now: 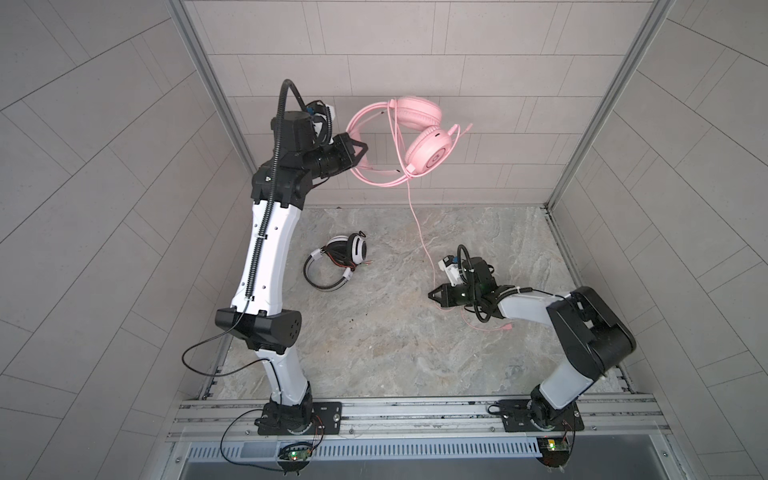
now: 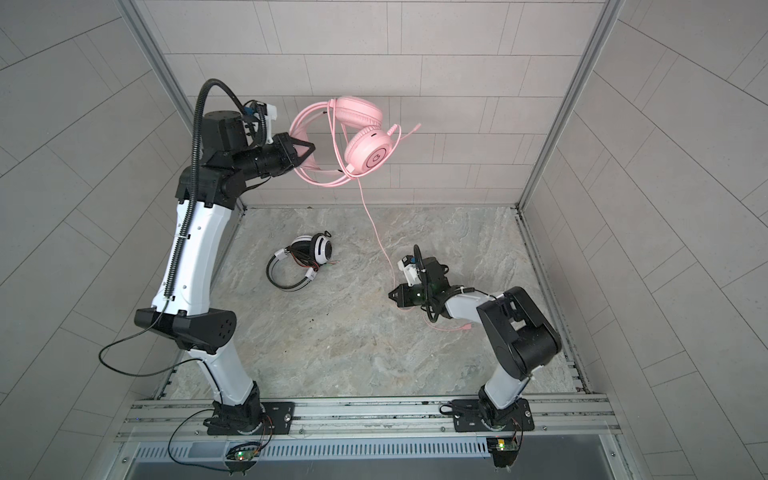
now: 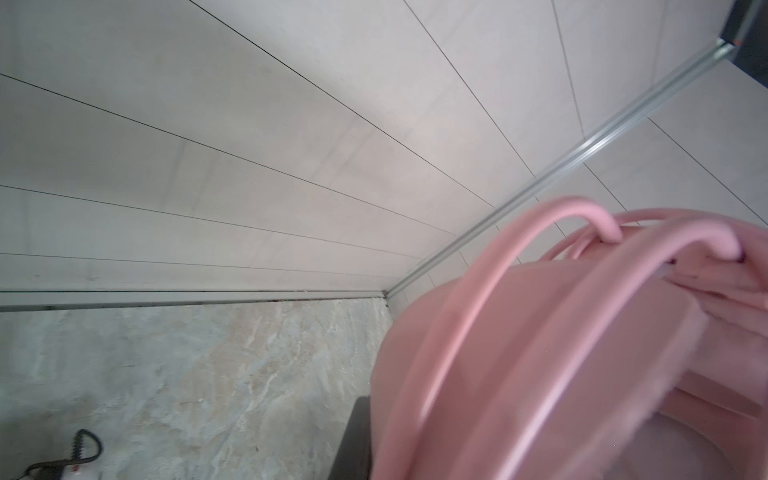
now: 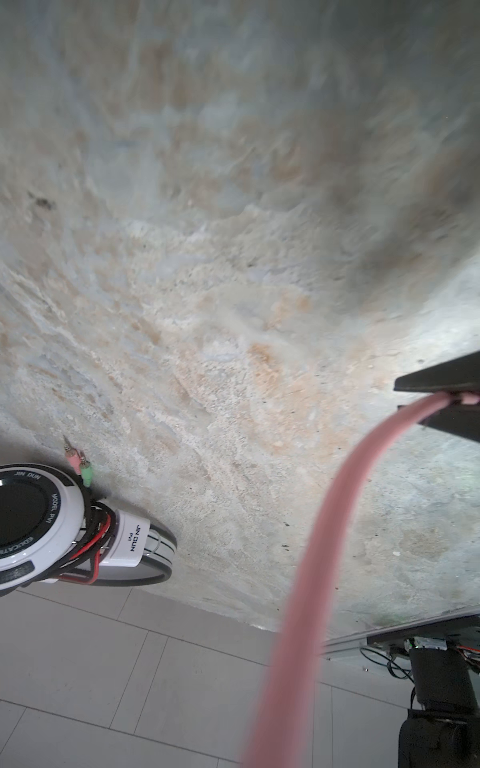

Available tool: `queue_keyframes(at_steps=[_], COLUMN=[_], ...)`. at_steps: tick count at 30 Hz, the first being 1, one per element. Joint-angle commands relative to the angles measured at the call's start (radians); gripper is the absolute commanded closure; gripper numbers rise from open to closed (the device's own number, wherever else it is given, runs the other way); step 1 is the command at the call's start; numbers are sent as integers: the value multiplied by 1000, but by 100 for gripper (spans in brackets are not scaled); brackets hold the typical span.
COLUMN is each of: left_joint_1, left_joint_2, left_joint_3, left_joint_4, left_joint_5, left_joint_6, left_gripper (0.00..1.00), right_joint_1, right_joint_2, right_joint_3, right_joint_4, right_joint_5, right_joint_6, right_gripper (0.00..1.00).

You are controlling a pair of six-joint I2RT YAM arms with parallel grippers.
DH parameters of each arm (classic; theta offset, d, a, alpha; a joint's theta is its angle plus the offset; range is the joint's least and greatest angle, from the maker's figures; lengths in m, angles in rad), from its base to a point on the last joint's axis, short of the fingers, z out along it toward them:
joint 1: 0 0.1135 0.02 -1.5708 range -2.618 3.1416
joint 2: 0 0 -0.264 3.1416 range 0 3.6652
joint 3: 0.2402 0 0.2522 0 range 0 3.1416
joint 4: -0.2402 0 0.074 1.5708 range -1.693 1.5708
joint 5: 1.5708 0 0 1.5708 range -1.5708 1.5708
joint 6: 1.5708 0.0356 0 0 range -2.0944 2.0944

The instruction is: Wrap the headphones

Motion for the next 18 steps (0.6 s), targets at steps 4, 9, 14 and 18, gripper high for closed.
queue_keyframes(at_steps=[4,9,14,18], left_joint_1=[16,16,17,16], left_joint_2=[-50,-53,-41,-22], left_joint_3=[-98,-181,-245,-256], left_joint_4=[146,167,244,254], left_joint_5=[-219,-381,-482,-562], left_joint_6=[-16,7,16,54], left_gripper=[100,100,100,100], right_joint_1=[40,128,170,207], right_joint_2=[-261,-461,-619,-730], right_joint_3=[-32,-43,-1,51], right_joint_4=[-350,-518,-664,-772], right_joint_5=[137,303,362,421], right_joint_6=[-118,-147,-152,-181], right_gripper=[100,100,100,100])
